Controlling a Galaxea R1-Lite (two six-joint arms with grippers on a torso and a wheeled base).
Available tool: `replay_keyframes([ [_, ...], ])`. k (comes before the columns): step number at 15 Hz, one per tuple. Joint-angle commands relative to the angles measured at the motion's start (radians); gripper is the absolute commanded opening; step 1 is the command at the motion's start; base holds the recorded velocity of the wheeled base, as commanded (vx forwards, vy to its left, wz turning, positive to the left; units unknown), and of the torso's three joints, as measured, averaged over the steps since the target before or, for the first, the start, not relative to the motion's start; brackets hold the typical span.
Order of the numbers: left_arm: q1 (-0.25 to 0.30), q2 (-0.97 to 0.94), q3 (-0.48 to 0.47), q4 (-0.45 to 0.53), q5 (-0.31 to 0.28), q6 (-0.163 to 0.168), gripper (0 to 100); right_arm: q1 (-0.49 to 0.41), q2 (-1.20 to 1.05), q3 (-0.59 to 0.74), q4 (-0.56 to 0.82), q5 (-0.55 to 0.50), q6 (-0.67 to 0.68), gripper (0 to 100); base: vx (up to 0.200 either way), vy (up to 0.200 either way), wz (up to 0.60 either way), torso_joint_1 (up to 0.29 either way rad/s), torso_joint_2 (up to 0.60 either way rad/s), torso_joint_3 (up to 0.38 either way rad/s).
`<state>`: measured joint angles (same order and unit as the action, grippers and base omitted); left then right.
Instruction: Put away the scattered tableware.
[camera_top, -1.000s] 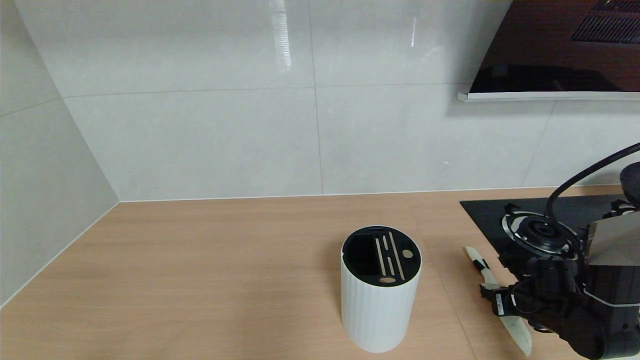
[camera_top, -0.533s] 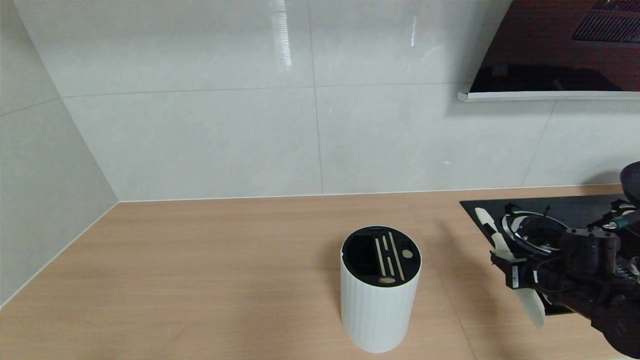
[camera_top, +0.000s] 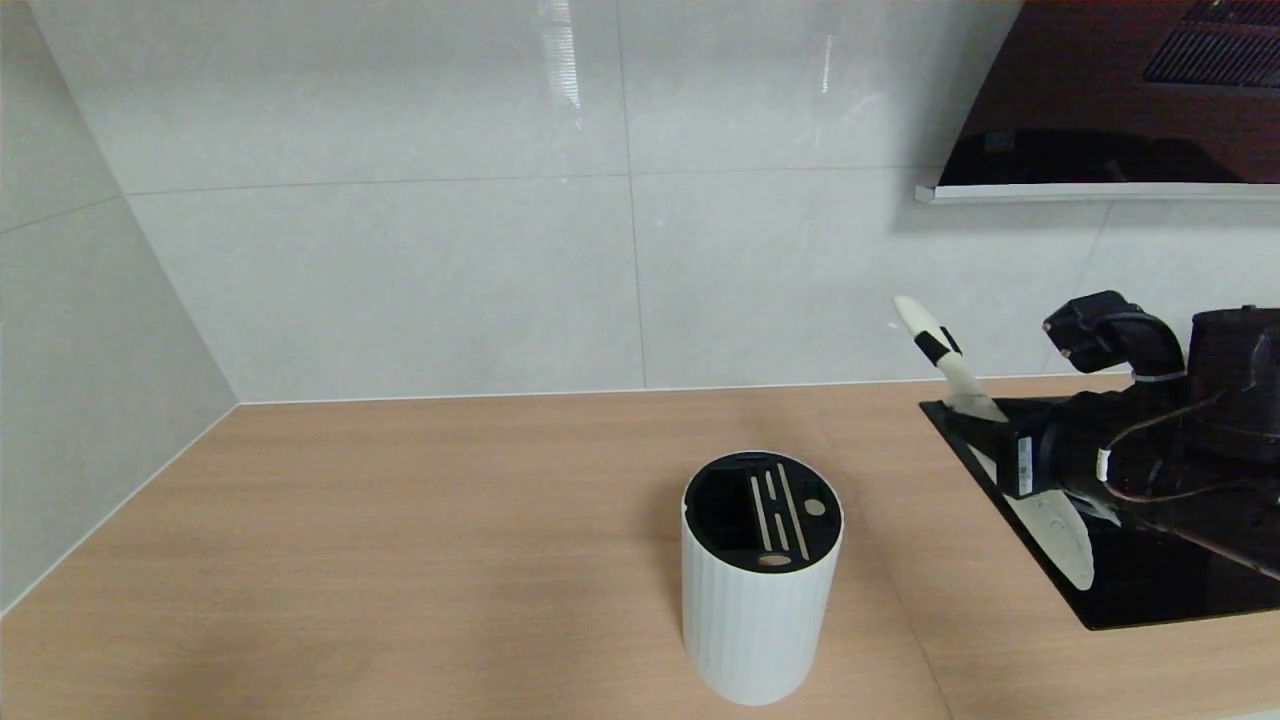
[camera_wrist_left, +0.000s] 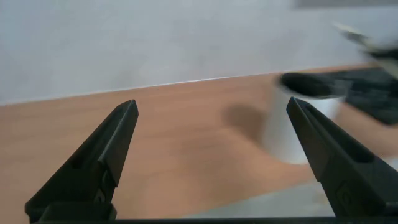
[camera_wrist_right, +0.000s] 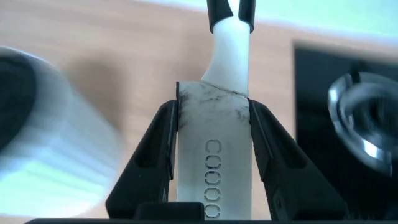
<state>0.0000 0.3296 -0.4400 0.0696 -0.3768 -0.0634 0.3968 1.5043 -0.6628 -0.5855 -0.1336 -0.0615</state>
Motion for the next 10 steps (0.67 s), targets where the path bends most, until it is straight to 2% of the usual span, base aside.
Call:
replay_keyframes([
  [1, -0.008, 0.462, -0.212, 0.010, -0.200, -0.010, 100, 0.122, -0.111, -0.093, 0.058, -0.072, 0.000, 0, 0.000, 0.000, 0.00, 0.000, 0.00, 0.000],
  [2, -0.097, 0.668, -0.272, -0.043, -0.211, -0.042, 100, 0.235, -0.111, -0.113, 0.062, -0.116, 0.000, 0, 0.000, 0.000, 0.00, 0.000, 0.00, 0.000],
  [3, -0.183, 0.741, -0.266, -0.129, -0.211, -0.104, 100, 0.287, -0.105, -0.110, 0.062, -0.121, 0.008, 0, 0.000, 0.000, 0.00, 0.000, 0.00, 0.000],
  [6, -0.394, 0.907, -0.256, -0.409, -0.206, -0.362, 100, 0.398, -0.073, -0.129, 0.062, -0.124, 0.074, 0, 0.000, 0.000, 0.00, 0.000, 0.00, 0.000],
  [9, -0.494, 1.102, -0.256, -0.617, -0.178, -0.461, 100, 0.511, -0.004, -0.143, 0.062, -0.124, 0.172, 0, 0.000, 0.000, 0.00, 0.000, 0.00, 0.000],
  [10, -0.499, 1.119, -0.256, -0.631, -0.178, -0.472, 100, 0.519, 0.007, -0.144, 0.062, -0.126, 0.181, 0, 0.000, 0.000, 0.00, 0.000, 0.00, 0.000],
])
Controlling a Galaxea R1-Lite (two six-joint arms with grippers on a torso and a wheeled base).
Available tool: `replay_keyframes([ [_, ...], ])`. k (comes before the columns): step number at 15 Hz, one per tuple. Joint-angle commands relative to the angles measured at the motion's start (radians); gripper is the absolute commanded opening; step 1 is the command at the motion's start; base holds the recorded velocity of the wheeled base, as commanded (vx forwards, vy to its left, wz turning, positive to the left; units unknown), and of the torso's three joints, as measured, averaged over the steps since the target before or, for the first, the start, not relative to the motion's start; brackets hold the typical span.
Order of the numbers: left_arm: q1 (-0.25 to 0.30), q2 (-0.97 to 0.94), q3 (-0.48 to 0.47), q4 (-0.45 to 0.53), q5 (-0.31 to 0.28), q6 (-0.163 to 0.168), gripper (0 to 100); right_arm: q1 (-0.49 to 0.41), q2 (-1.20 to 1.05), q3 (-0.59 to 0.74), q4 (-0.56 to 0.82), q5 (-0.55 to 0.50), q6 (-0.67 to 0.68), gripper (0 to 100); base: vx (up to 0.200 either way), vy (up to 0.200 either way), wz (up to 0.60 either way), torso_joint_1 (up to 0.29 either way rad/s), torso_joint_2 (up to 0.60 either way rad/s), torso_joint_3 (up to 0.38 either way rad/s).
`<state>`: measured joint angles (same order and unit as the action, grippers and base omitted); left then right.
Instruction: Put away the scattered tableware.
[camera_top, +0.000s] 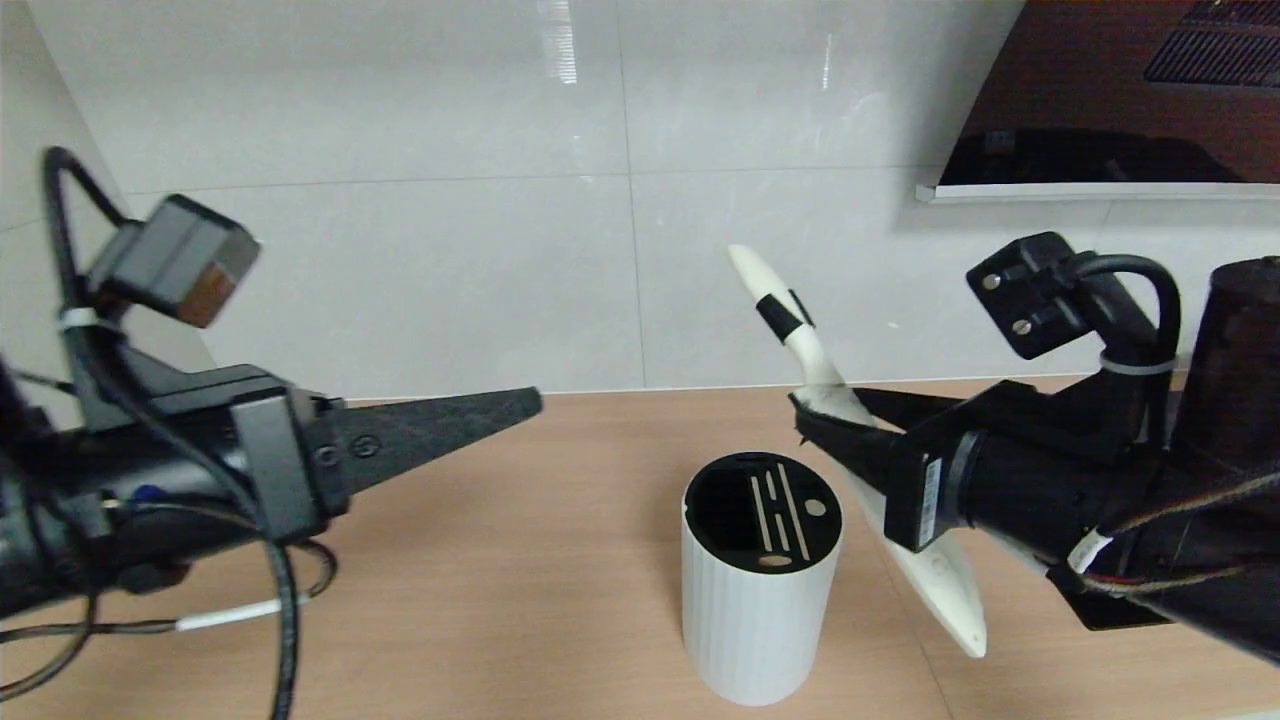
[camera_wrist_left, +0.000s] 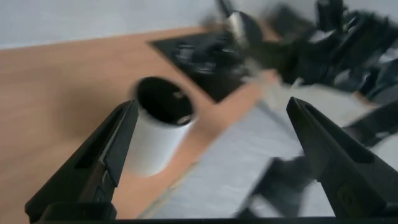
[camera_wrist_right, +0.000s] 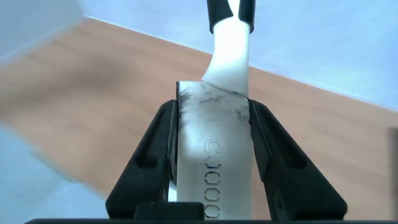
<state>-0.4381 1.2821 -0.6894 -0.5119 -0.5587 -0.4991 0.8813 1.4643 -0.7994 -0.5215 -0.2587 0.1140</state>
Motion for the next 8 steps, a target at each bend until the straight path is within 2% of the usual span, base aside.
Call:
replay_keyframes([
  [1, -0.062, 0.246, -0.007, -0.149, 0.003, -0.082, 100, 0.059, 0.090, -0.012, -0.002, -0.001, 0.058, 0, 0.000, 0.000, 0.00, 0.000, 0.00, 0.000],
  [2, -0.062, 0.299, -0.007, -0.226, 0.005, -0.101, 100, 0.084, 0.119, -0.015, -0.003, -0.001, 0.090, 0, 0.000, 0.000, 0.00, 0.000, 0.00, 0.000],
  [5, -0.062, 0.413, -0.012, -0.407, 0.010, -0.110, 100, 0.105, 0.191, -0.061, -0.005, -0.011, 0.157, 0, 0.000, 0.000, 0.00, 0.000, 0.00, 0.000],
  [8, -0.097, 0.428, -0.035, -0.421, 0.092, -0.108, 100, 0.140, 0.225, -0.078, -0.009, -0.097, 0.176, 0, 0.000, 0.000, 0.00, 0.000, 0.00, 0.000],
])
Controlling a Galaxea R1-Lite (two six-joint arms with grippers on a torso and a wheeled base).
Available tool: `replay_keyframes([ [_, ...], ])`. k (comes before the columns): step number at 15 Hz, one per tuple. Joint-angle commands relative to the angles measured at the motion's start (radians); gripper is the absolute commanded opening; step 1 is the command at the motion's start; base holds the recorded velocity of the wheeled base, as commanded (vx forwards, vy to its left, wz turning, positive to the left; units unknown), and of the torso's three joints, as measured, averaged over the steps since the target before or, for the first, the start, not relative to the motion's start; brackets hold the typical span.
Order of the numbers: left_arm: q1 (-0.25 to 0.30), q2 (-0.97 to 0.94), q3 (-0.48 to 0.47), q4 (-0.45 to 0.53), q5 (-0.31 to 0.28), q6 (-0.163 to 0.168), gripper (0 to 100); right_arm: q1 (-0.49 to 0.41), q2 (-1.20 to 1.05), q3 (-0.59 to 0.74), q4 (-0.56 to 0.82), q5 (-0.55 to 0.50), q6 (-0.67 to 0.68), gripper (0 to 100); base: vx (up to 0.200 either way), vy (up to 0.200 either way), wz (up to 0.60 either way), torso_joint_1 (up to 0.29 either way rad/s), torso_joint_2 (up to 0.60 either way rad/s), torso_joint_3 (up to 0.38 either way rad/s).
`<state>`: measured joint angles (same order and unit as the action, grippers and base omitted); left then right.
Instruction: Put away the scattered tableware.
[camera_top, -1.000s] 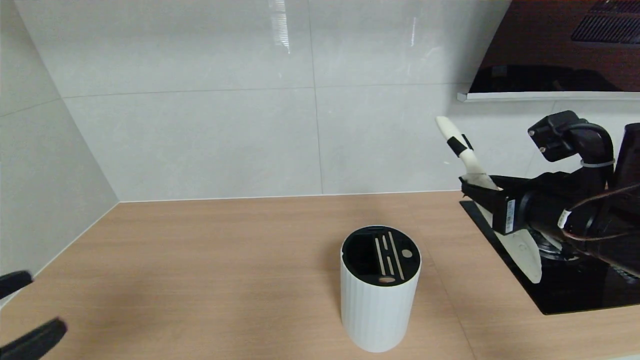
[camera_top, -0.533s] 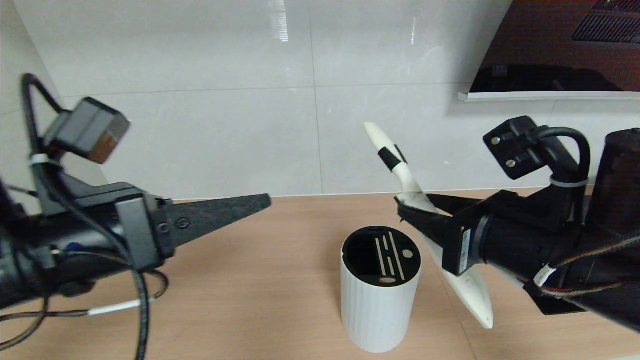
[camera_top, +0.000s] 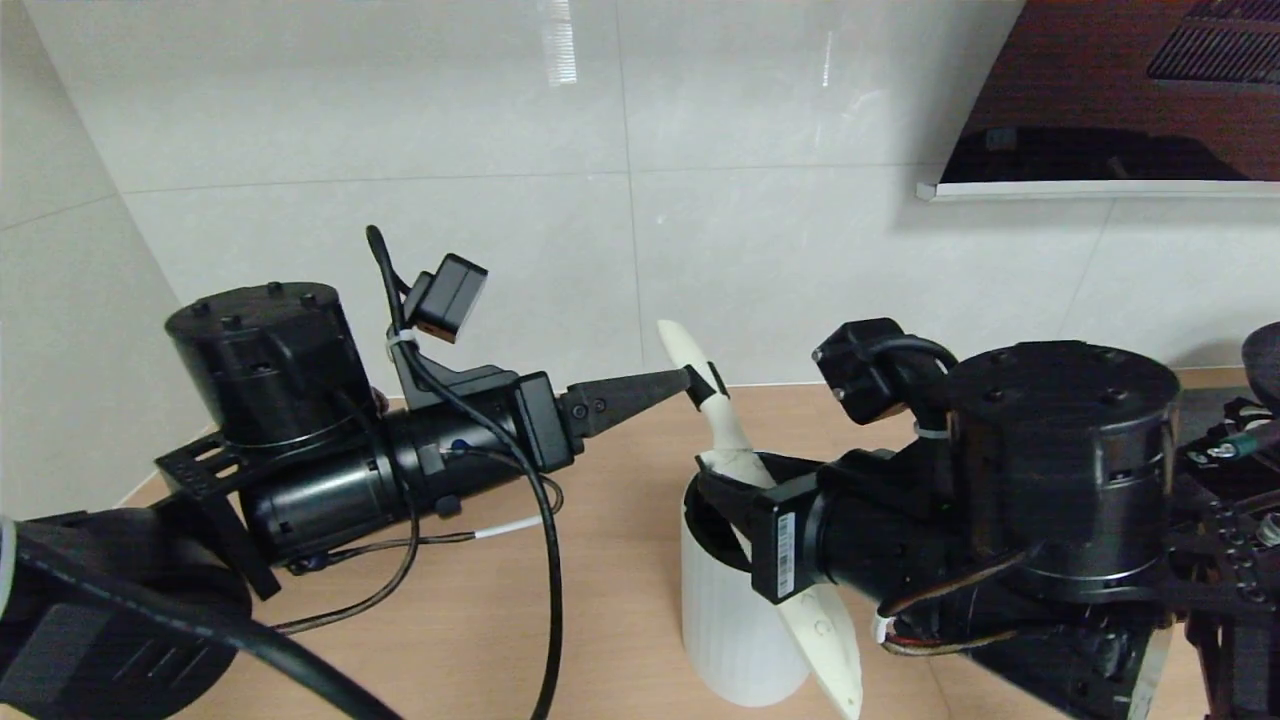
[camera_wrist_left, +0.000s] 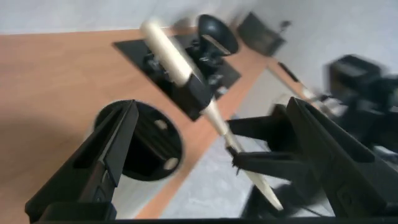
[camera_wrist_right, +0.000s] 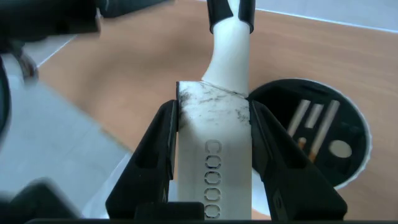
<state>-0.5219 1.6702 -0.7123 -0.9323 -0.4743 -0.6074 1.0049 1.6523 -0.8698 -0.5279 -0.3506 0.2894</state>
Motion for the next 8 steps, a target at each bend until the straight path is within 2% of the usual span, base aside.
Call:
replay_keyframes([
  [1, -0.033, 0.054, -0.015, 0.000, 0.017, 0.000, 100, 0.023, 0.037, -0.006, -0.003, -0.008, 0.001, 0, 0.000, 0.000, 0.00, 0.000, 0.00, 0.000],
  [4, -0.055, 0.102, -0.027, -0.002, 0.040, 0.000, 100, 0.024, 0.038, 0.000, -0.003, -0.013, -0.009, 0, 0.000, 0.000, 0.00, 0.000, 0.00, 0.000],
  [6, -0.067, 0.129, -0.049, -0.002, 0.083, -0.002, 100, 0.037, 0.055, 0.009, -0.003, -0.065, -0.058, 0, 0.000, 0.000, 0.00, 0.000, 0.00, 0.000],
  [8, -0.069, 0.126, -0.049, -0.002, 0.083, -0.002, 100, 0.037, 0.066, 0.009, -0.003, -0.082, -0.065, 0, 0.000, 0.000, 0.00, 0.000, 0.00, 0.000],
])
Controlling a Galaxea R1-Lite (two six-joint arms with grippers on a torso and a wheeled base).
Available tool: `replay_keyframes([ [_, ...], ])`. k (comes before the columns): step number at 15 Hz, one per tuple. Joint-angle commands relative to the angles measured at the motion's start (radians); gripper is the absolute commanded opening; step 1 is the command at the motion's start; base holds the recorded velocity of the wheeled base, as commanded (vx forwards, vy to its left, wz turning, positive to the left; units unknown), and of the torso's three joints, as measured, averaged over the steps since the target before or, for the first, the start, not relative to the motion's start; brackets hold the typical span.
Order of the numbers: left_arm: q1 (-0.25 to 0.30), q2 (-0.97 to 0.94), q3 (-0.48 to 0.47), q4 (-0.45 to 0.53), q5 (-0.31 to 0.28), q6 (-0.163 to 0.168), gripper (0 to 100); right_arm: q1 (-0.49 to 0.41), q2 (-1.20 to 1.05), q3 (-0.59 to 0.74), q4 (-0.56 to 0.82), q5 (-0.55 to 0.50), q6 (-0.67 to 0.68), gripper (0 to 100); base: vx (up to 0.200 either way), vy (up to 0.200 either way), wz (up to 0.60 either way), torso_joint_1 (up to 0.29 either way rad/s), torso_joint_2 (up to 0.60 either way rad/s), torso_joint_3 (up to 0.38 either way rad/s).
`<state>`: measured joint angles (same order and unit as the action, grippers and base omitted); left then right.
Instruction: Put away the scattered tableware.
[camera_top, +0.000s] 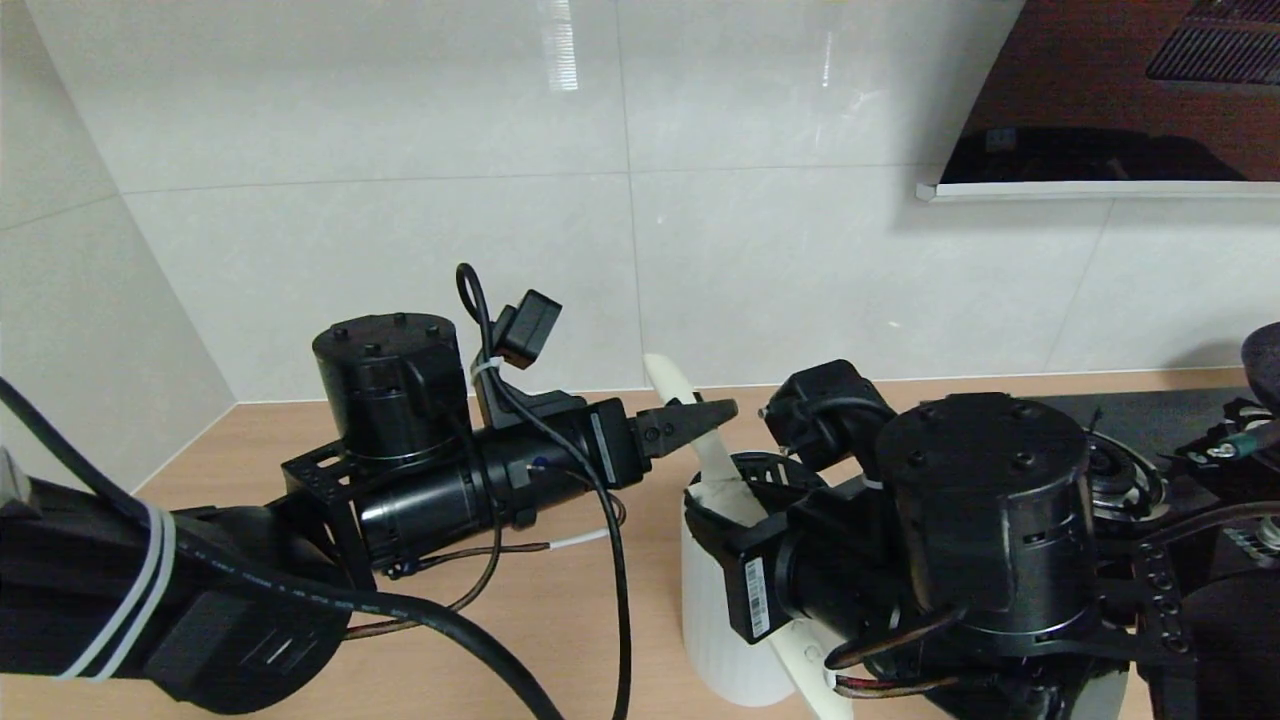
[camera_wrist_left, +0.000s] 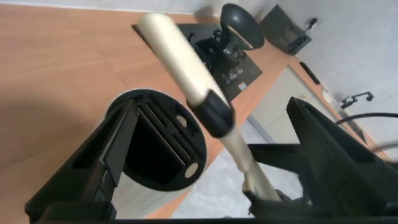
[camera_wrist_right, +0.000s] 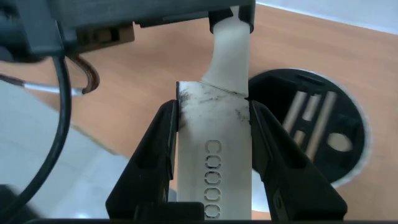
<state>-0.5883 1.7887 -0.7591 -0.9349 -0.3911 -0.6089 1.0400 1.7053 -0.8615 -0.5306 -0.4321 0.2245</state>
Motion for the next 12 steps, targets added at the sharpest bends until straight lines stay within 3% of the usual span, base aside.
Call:
replay_keyframes([
  [1, -0.002, 0.008, -0.003, -0.001, 0.001, -0.002, 100, 0.002, 0.013, 0.001, 0.000, 0.000, -0.001, 0, 0.000, 0.000, 0.00, 0.000, 0.00, 0.000],
  [3, -0.005, 0.008, -0.003, -0.002, 0.001, -0.005, 100, 0.003, 0.013, 0.001, -0.002, -0.002, -0.002, 0, 0.000, 0.000, 0.00, 0.000, 0.00, 0.000],
  [5, -0.010, 0.008, -0.005, -0.002, 0.001, -0.034, 100, 0.003, 0.013, 0.001, -0.002, -0.002, -0.002, 0, 0.000, 0.000, 0.00, 0.000, 0.00, 0.000],
  [11, -0.013, 0.028, -0.019, -0.002, 0.006, -0.040, 100, 0.012, 0.007, 0.004, -0.017, -0.004, -0.005, 0, 0.000, 0.000, 0.00, 0.000, 0.00, 0.000],
  [12, -0.015, 0.026, -0.020, -0.002, 0.005, -0.055, 100, 0.015, 0.008, 0.007, -0.017, -0.004, -0.005, 0, 0.000, 0.000, 0.00, 0.000, 0.00, 0.000],
])
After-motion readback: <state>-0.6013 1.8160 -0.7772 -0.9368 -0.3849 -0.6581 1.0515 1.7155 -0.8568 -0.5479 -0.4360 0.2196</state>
